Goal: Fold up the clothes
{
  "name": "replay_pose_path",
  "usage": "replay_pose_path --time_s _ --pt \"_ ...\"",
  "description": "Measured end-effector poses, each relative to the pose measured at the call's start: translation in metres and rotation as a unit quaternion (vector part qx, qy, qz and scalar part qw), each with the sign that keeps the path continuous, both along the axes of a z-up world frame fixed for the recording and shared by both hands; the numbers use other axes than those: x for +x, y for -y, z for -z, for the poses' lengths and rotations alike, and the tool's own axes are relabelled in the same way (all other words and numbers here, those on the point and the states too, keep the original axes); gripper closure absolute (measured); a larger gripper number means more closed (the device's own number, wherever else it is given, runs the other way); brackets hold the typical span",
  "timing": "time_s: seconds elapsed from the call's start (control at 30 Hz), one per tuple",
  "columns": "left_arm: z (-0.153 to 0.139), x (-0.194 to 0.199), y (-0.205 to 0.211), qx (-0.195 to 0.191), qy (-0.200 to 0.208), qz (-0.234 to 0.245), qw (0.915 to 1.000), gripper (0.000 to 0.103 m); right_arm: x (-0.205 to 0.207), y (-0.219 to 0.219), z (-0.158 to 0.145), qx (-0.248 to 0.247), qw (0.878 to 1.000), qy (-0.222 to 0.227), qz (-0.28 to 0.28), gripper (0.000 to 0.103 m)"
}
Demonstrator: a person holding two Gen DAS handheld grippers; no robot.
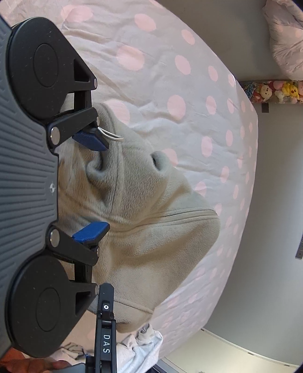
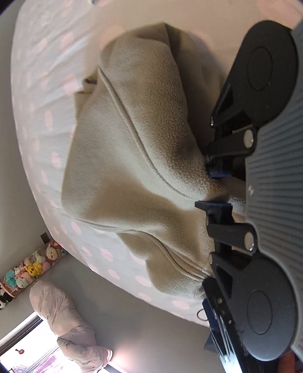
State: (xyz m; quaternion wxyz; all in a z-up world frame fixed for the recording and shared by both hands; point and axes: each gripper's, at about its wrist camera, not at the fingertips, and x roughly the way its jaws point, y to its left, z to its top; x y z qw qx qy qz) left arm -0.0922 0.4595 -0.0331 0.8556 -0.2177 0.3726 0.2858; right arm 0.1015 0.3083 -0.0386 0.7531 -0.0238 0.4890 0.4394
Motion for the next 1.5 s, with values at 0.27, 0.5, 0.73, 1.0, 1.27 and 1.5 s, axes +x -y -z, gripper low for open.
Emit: replay_pose_path --time_s 0.27,0.5,0.73,1.0,1.27,1.5 --pt "-0.008 0.001 0.0 -0.012 0.032 0.008 0.9994 0.037 0.051 0.042 -0.033 -0.018 0.994 0.088 0.059 0.083" --pt "0.006 -0.002 -0.008 -0.026 0.017 0.0 0.9995 0.037 0.1 0.101 -0.033 -0.047 0.988 0.101 0.103 0.083" --pt "0.026 -0.002 -0.013 -0.05 -0.001 -0.004 0.9988 0.037 0.131 0.144 -0.015 -0.071 0.98 0.109 0.148 0.082" --pt "0.052 0.037 0.003 -0.054 -0.042 0.04 0.9968 0.037 0.138 0.157 0.001 -0.056 0.985 0.077 0.147 0.082" --pt "0.068 0.049 0.004 -0.079 -0.015 -0.003 0.9967 0.088 0.137 0.158 0.008 -0.048 0.99 0.058 0.122 0.077" --pt "0.049 0.04 0.008 -0.054 0.038 -0.034 0.9973 0.098 0.137 0.149 -0.001 -0.06 0.991 0.062 0.106 0.077"
